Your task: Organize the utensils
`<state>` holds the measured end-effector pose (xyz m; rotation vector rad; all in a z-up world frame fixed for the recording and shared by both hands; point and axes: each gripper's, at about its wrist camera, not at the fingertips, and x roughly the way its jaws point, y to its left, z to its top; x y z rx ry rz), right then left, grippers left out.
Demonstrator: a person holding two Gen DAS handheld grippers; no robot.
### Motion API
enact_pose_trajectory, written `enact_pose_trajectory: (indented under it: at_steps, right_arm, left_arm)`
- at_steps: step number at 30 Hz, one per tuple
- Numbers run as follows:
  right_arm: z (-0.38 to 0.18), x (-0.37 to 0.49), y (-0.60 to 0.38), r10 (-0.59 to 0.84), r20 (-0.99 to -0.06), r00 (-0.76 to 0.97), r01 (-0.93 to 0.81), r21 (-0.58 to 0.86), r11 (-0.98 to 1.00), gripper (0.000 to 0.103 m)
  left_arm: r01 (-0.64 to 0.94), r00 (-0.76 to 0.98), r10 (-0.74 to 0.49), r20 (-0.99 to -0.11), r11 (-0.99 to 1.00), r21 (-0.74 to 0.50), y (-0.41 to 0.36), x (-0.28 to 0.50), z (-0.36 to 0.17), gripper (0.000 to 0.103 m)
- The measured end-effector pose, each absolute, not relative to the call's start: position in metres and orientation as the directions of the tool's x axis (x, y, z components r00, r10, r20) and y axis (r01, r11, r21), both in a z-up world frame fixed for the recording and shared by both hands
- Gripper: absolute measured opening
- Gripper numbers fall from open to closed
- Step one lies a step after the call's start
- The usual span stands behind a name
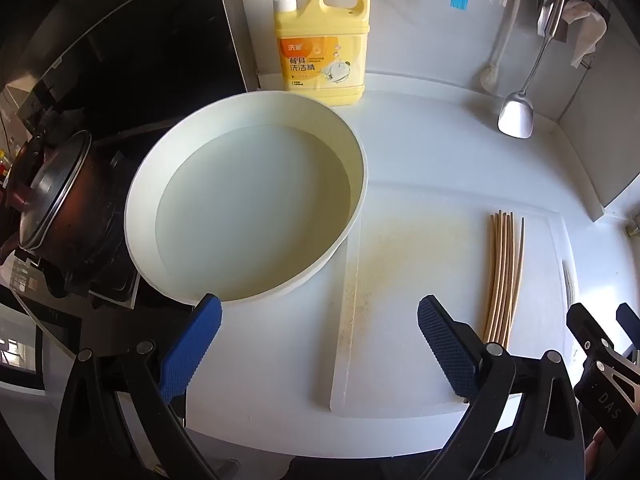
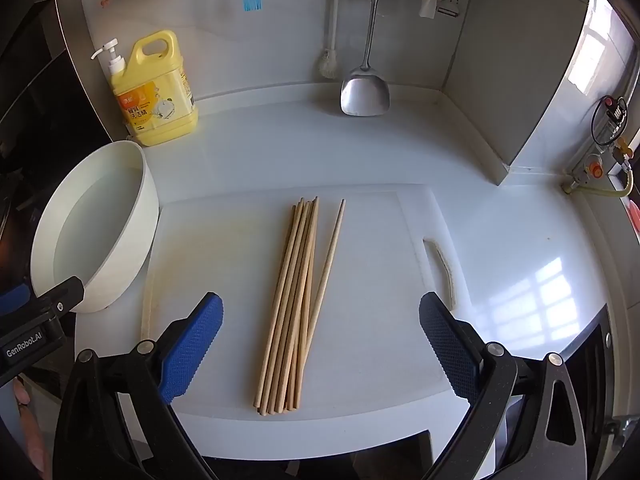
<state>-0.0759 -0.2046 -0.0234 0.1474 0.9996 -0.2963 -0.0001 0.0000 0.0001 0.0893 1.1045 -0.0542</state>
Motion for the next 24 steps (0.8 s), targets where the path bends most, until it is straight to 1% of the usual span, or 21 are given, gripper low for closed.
enact_pose_trajectory:
  at_steps: [9, 24]
  right_arm:
    - [-0.0144, -0.0711, -0.2063, -0.174, -0.847, 0.503, 0.308, -0.013, 0.951, 0.094]
    - [-0.0194, -0.077, -0.203, -0.177, -0.845, 0.504, 0.309, -0.015, 0.951, 0.094]
  left_arm:
    - [0.089, 0.447, -0.004, -0.895, 0.995, 0.04, 0.0001, 0.0, 0.0, 0.097]
    - [0.093, 0.444, -0.007, -0.896, 0.995, 0.038, 0.0034, 0.0015, -0.0004, 0.097]
